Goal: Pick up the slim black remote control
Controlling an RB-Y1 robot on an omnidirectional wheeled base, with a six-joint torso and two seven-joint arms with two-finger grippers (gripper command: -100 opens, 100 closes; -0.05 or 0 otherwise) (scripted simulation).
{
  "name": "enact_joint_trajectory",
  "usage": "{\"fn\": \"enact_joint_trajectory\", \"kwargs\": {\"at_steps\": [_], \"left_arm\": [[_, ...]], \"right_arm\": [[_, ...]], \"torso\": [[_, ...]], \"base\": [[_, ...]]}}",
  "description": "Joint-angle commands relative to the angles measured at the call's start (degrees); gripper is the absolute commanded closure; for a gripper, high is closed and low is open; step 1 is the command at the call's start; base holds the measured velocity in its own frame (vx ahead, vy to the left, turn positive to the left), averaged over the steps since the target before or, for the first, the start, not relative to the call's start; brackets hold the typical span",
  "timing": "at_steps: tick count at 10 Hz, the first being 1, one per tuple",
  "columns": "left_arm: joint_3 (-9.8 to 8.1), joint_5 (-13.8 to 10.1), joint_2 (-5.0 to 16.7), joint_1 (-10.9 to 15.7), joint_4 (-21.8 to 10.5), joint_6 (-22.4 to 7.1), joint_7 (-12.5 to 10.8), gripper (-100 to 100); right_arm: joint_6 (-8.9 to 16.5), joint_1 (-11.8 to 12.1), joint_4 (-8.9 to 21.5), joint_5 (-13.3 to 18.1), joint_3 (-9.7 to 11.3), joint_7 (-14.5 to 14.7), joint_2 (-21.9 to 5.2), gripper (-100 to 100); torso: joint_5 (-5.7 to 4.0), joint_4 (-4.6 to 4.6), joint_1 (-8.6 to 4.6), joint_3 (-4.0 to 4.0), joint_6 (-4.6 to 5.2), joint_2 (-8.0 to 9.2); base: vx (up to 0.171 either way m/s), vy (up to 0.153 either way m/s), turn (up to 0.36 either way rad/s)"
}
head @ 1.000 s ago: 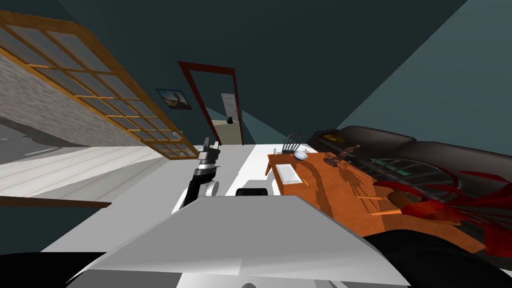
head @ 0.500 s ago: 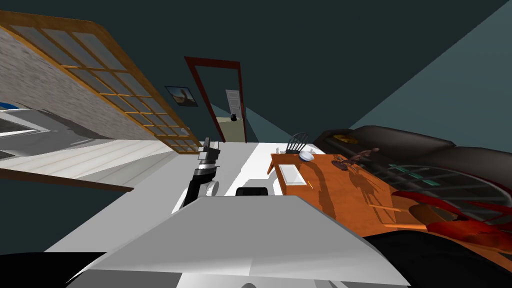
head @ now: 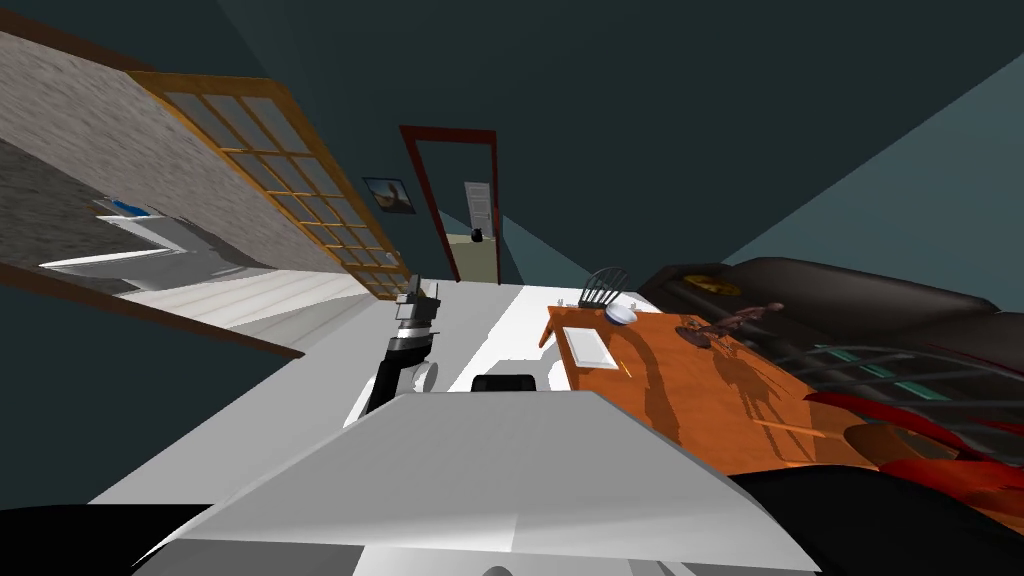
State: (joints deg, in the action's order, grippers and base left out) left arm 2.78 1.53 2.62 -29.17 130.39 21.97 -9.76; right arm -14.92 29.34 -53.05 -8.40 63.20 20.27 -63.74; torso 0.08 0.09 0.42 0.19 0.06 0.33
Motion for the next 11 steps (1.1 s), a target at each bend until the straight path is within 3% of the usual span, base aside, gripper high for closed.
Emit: {"fn": "enact_joint_trajectory", "kwargs": {"at_steps": [1, 2, 3, 4, 5, 7, 8, 9, 10, 11], "left_arm": [[0.00, 0.0, 0.0, 0.0, 0.0, 0.0, 0.0, 0], [-0.01, 0.0, 0.0, 0.0, 0.0, 0.0, 0.0, 0], [0.00, 0.0, 0.0, 0.0, 0.0, 0.0, 0.0, 0], [-0.01, 0.0, 0.0, 0.0, 0.0, 0.0, 0.0, 0], [0.00, 0.0, 0.0, 0.0, 0.0, 0.0, 0.0, 0], [0.00, 0.0, 0.0, 0.0, 0.0, 0.0, 0.0, 0], [0.00, 0.0, 0.0, 0.0, 0.0, 0.0, 0.0, 0], [-0.01, 0.0, 0.0, 0.0, 0.0, 0.0, 0.0, 0], [-0.01, 0.0, 0.0, 0.0, 0.0, 0.0, 0.0, 0], [0.00, 0.0, 0.0, 0.0, 0.0, 0.0, 0.0, 0]], "right_arm": [[-0.7, -1.0, 1.3, -0.8, 1.6, -1.0, 0.1, -100], [-2.1, -3.2, 3.8, -2.2, 3.9, -2.8, 0.7, -100], [-2.1, -3.2, 4.0, -2.2, 4.3, -2.8, 0.7, -100], [-3.6, -5.5, 6.2, -3.6, 6.7, -4.5, 1.3, -100], [-3.6, -5.5, 6.6, -3.6, 7.1, -4.5, 1.3, -100], [-6.4, -9.3, 10.6, -6.5, 11.3, -8.1, 2.5, -100], [-6.4, -9.9, 11.9, -6.5, 12.6, -8.1, 2.5, -100], [-6.4, -9.9, 11.9, -6.5, 12.6, -8.1, 2.5, -100], [-7.8, -12.2, 14.2, -7.9, 15.2, -9.9, 3.1, -100], [-7.2, -11.2, 13.4, -7.1, 14.2, -9.1, 2.9, -100]], "torso": [[0.00, 0.00, 0.00, 0.00, 0.00, 0.00], [0.00, -0.01, -0.02, -0.02, 0.06, -0.03], [-0.01, 0.02, -0.06, 0.01, 0.00, 0.00], [-0.06, 0.01, -0.17, 0.01, 0.05, 0.00], [-0.13, 0.09, -0.24, 0.06, -0.07, 0.03], [-0.29, 0.22, -0.37, 0.07, -0.24, -0.07], [-0.31, 0.27, -0.39, 0.17, -0.25, 0.09], [-0.33, 0.25, -0.53, 0.13, -0.19, 0.01], [-0.37, 0.21, -0.67, 0.01, -0.18, -0.21], [-0.40, 0.25, -0.62, 0.03, -0.30, -0.20]], "base": [[-0.080, 0.041, 0.082], [-0.099, 0.037, 0.129], [-0.087, 0.029, 0.113], [-0.109, 0.042, 0.176], [-0.085, 0.038, 0.091], [-0.131, 0.073, 0.238], [-0.113, 0.048, 0.075], [-0.030, 0.011, -0.027], [-0.072, 0.043, 0.157], [-0.046, 0.025, 0.039]]}}
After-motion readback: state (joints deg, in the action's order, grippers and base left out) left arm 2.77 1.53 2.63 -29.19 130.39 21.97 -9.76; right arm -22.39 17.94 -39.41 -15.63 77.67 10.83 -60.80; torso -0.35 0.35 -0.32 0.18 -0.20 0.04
